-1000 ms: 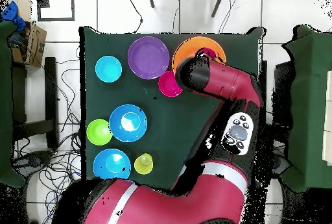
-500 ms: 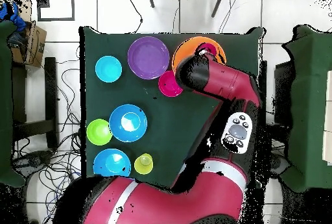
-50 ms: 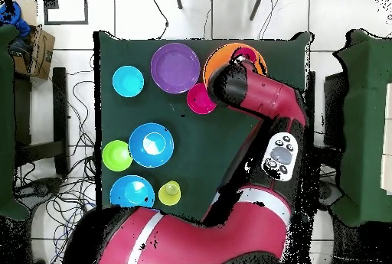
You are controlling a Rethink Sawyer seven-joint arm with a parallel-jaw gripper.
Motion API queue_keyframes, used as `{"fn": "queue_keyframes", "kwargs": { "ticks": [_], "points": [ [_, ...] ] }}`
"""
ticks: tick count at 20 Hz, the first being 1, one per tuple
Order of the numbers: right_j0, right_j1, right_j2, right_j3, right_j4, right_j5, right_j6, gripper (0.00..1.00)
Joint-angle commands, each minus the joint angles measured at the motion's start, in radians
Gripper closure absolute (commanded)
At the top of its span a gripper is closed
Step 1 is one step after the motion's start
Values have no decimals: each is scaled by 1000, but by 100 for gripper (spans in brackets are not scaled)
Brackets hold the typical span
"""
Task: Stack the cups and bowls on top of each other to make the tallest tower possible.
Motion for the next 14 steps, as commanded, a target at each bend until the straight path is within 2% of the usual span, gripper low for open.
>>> {"fn": "queue_keyframes", "kwargs": {
  "ticks": [1,14],
  "points": [
    [15,-5,101,91,37,-27,169,100],
    [29,-20,114,129,82,-25,168,100]
  ]
}}
